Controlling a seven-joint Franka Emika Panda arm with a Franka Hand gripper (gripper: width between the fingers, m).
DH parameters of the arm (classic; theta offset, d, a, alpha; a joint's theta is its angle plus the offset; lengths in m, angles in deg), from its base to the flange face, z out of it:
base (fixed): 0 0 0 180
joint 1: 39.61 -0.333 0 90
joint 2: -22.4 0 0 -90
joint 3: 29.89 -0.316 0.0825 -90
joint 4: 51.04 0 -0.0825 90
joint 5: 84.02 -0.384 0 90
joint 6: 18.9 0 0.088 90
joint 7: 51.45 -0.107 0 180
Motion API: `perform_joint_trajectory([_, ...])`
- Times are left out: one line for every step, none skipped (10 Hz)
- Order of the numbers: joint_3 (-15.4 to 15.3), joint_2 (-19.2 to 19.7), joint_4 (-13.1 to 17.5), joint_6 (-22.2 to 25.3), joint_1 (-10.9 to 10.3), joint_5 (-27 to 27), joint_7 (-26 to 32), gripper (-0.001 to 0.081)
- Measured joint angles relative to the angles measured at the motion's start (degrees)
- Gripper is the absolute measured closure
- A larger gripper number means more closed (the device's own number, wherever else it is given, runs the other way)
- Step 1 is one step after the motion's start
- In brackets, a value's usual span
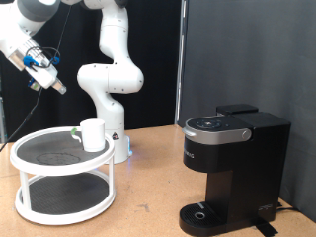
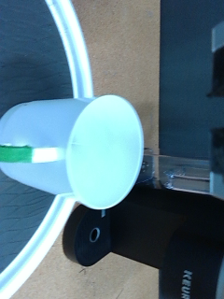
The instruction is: Make a cup of coffee with the keurig machine
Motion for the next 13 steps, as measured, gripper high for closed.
perform_joint_trajectory([-0.15, 0.61, -1.13, -2.27, 0.00, 0.00, 0.25, 0.0806])
perform_joint_trajectory([-0.31, 1.15, -2.60, -5.12, -0.01, -0.03, 0.72, 0.0782])
perform_joint_trajectory([-0.39, 1.69, -4.21, -7.95, -0.14, -0.32, 1.46, 0.0782])
perform_joint_trajectory([-0.46, 2.06, -5.76, -10.31, -0.40, -0.70, 2.10, 0.0611])
perform_joint_trajectory([-0.52, 2.45, -7.06, -12.11, -0.70, -1.11, 2.66, 0.0611])
perform_joint_trajectory([-0.65, 2.90, -8.18, -13.63, -1.07, -1.65, 2.88, 0.0428])
perform_joint_trajectory([-0.94, 3.21, -9.26, -14.98, -1.48, -2.36, 2.90, 0.0291])
perform_joint_trajectory([-1.22, 3.30, -10.27, -16.22, -1.89, -2.96, 2.91, 0.0291])
perform_joint_trajectory([-1.55, 3.31, -11.16, -17.27, -2.16, -3.31, 2.91, 0.0122])
perform_joint_trajectory([-1.88, 3.32, -12.04, -18.46, -2.35, -3.51, 2.91, 0.0087])
perform_joint_trajectory([-2.03, 3.33, -12.66, -19.08, -2.50, -3.60, 2.91, 0.0087])
perform_joint_trajectory([-2.10, 3.35, -13.11, -19.66, -2.53, -3.61, 2.91, 0.0074])
perform_joint_trajectory([-2.15, 3.37, -13.53, -20.26, -2.53, -3.61, 2.87, 0.0074])
